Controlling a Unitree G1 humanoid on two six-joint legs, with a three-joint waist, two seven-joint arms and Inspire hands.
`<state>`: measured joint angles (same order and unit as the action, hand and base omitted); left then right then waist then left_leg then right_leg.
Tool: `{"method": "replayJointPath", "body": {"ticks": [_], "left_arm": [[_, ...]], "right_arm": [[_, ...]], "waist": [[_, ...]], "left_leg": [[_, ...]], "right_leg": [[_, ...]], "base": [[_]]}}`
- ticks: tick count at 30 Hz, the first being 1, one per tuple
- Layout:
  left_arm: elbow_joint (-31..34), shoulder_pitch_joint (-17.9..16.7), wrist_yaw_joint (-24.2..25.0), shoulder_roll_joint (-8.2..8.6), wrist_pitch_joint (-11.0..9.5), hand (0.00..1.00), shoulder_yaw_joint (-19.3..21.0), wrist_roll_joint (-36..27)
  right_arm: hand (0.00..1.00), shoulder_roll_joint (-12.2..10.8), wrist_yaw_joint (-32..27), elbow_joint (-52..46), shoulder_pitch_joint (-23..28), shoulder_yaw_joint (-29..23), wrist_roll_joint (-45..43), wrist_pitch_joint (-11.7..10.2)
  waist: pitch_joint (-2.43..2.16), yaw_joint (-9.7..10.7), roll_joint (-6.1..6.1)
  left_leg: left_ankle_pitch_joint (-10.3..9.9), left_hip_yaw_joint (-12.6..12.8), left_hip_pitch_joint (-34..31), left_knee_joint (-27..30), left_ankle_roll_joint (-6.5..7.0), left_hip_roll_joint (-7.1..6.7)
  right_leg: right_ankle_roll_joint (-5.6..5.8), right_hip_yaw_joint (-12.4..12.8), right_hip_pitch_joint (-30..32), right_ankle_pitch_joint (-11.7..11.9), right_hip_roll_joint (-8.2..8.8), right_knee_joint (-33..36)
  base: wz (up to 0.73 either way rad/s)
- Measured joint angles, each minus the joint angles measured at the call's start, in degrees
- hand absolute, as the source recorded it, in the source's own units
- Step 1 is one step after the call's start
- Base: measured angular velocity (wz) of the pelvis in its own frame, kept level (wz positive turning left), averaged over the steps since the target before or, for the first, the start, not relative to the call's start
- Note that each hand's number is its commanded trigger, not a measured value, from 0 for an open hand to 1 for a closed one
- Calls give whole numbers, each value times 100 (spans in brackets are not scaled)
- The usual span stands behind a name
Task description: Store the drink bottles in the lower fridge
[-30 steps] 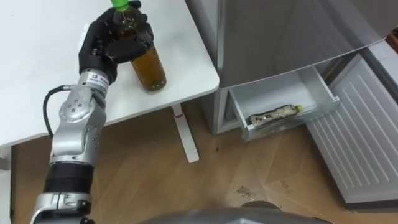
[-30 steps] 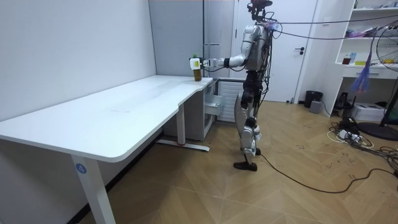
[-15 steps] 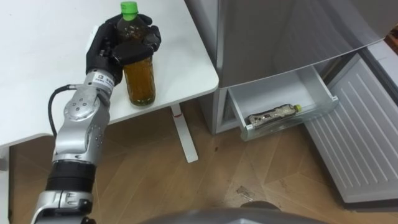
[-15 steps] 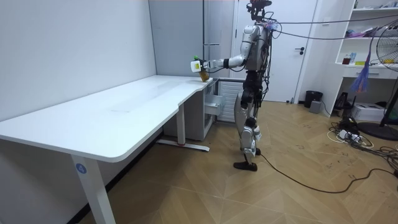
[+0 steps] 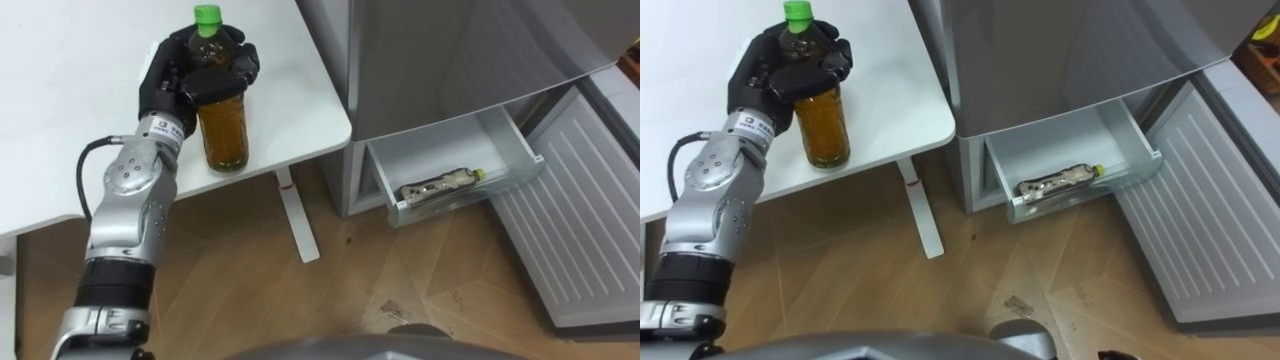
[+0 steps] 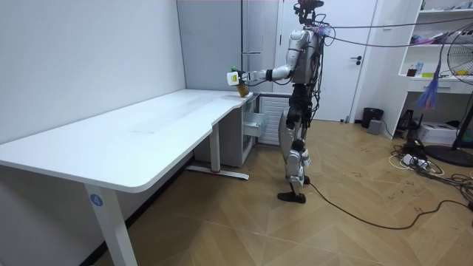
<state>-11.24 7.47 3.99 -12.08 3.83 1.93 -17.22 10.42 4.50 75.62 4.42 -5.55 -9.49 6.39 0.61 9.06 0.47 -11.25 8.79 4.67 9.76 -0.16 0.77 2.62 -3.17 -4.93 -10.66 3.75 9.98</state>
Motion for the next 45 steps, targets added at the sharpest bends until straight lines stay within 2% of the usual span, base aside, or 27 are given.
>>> {"method": "replayJointPath", "body": {"ticks": [4, 9, 17, 21, 24, 28, 31, 36, 39, 41, 45], "left_arm": [[1, 0, -30, 1, 3, 100, -115, 1], [0, -8, -95, 5, 3, 100, -285, -3], [161, -66, -93, 7, 3, 100, -291, -5], [353, -70, -45, 9, 3, 100, -396, -20], [502, -82, -5, 43, 3, 100, -397, -32], [974, -274, 1, 54, 2, 100, -398, -29], [1187, -285, 14, 54, 2, 100, -397, -24], [1316, -332, 97, 61, 1, 100, -410, -108], [1316, -393, 181, 76, 3, 100, -439, -108], [1323, -439, 230, 143, 2, 100, -434, -130], [1373, -559, 239, 294, 1, 100, -434, -642]], "right_arm": [[0, -1, -5, 2, -25, 208, 19, 3], [0, -4, -12, 0, -91, 227, 45, -12], [0, -2, -18, -9, -176, 234, 42, -10], [0, -1, -21, -35, -233, 389, 49, -36], [0, -4, -66, -102, -222, 435, 66, -56], [0, -10, -76, -104, -288, 437, 37, -98], [0, -9, -75, -104, -288, 437, 15, -146], [0, 4, -67, -129, -296, 460, 22, -151], [0, 30, -64, -221, -296, 742, 34, -151], [0, 38, -69, -228, -289, 807, 33, -150], [0, 50, -157, -252, -293, 900, 42, -150]], "waist": [[-13, -5, 21], [-36, -12, 58], [-3, -55, 5], [-2, -189, -38], [-8, -320, -47], [-12, -360, -50], [-14, -409, -52], [-15, -502, -51], [-16, -571, -52], [-16, -649, -52], [-19, -801, -44]], "left_leg": [[0, -3, 1, 0, 0, 2], [1, -10, 12, 1, 0, 3], [1, -24, -12, 2, 1, 6], [0, -77, -82, 1, 0, 6], [1, -109, -141, 23, 0, 10], [1, -192, -189, 31, 0, 8], [1, -287, -190, 30, 0, 5], [2, -371, -156, 31, -1, 1], [2, -423, -164, 51, -2, -2], [2, -422, -169, 72, -2, -3], [3, -443, -219, 138, -4, 1]], "right_leg": [[-1, -10, -13, 1, -2, 5], [-1, -19, -30, 1, -3, 3], [-1, -16, 2, 1, -7, 1], [-1, -47, 41, 1, -9, -8], [-5, -161, 84, 3, -3, -8], [-5, -431, 79, 4, 15, -10], [-5, -556, 43, 4, 20, -21], [-5, -634, -32, 3, 21, -31], [-5, -652, -47, 4, 22, -33], [-5, -668, -59, 3, 22, -34], [-5, -758, -74, 3, 24, -34]], "base": [[0], [0], [0], [5], [7], [11], [11], [11], [3], [4], [7]]}}
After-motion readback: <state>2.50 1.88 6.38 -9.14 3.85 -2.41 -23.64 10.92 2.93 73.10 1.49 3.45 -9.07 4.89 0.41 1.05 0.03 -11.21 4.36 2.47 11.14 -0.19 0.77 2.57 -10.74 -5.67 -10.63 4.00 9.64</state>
